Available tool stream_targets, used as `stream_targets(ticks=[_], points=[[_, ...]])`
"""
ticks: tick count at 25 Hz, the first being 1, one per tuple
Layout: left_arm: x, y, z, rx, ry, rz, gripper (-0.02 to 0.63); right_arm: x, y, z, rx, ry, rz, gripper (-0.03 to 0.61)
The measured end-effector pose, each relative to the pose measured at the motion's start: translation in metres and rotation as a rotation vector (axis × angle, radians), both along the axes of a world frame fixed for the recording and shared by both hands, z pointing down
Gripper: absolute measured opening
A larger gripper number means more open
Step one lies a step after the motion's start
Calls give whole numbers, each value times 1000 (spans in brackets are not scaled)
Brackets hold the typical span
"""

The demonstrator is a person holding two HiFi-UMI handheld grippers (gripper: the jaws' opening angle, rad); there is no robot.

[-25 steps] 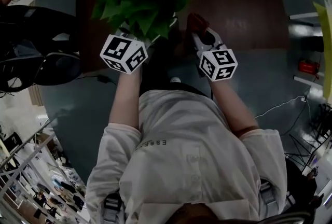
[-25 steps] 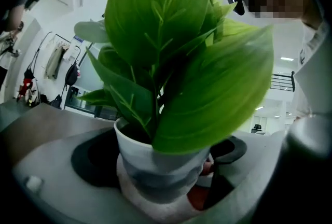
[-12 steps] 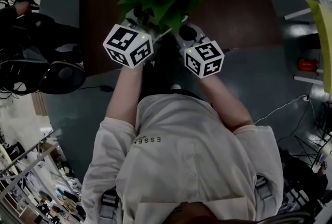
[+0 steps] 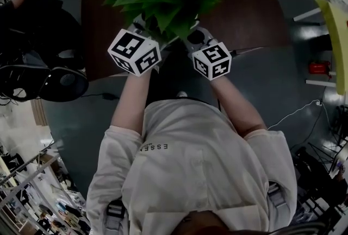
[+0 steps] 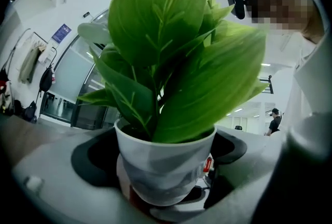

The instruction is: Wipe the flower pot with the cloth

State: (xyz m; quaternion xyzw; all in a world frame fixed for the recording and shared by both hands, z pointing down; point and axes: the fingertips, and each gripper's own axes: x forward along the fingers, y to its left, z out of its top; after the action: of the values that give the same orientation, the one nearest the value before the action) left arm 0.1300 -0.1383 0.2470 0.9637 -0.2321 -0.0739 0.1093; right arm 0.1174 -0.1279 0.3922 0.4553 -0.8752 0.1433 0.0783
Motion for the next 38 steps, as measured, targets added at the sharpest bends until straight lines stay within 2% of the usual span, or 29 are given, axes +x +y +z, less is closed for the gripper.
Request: stream_targets(ticks=[2,4,9,13,15,17,21,24,29,34,38], points=[[7,9,-8,15,-1,24,551,13,-11,-19,49,-35,49,48],[10,13,-15,27,0,38,551,14,-17,-39,116,-45,52,49],[4,14,-25,25,44,43,551,-3,-12,-53,200,-55,-5,49],[4,12,-26,16,68,46,551,-24,-2,-47,222,-2,-98,49],[7,13,-24,14,61,47,551,-31,5,-41,219,14,-140,49],[9,13,-20,20,38,43,551,-26,8,-32,178,-1,-136,49],[5,9,-11,51,-28,5,551,16,-3,-23,69,-100,9,49],[-2,8,-6,54,-35,-14,551,32,-5,-29,80,-115,32,49],[-4,13,-7,53,12,-41,551,20,9,-43,131,-147,-79,49],[-10,13,13,39,-13,-69,551,-5,36,-21,97,-133,-191,49],[-11,10,30,-9,1,-94,552,-19,65,4,46,-105,-314,49]])
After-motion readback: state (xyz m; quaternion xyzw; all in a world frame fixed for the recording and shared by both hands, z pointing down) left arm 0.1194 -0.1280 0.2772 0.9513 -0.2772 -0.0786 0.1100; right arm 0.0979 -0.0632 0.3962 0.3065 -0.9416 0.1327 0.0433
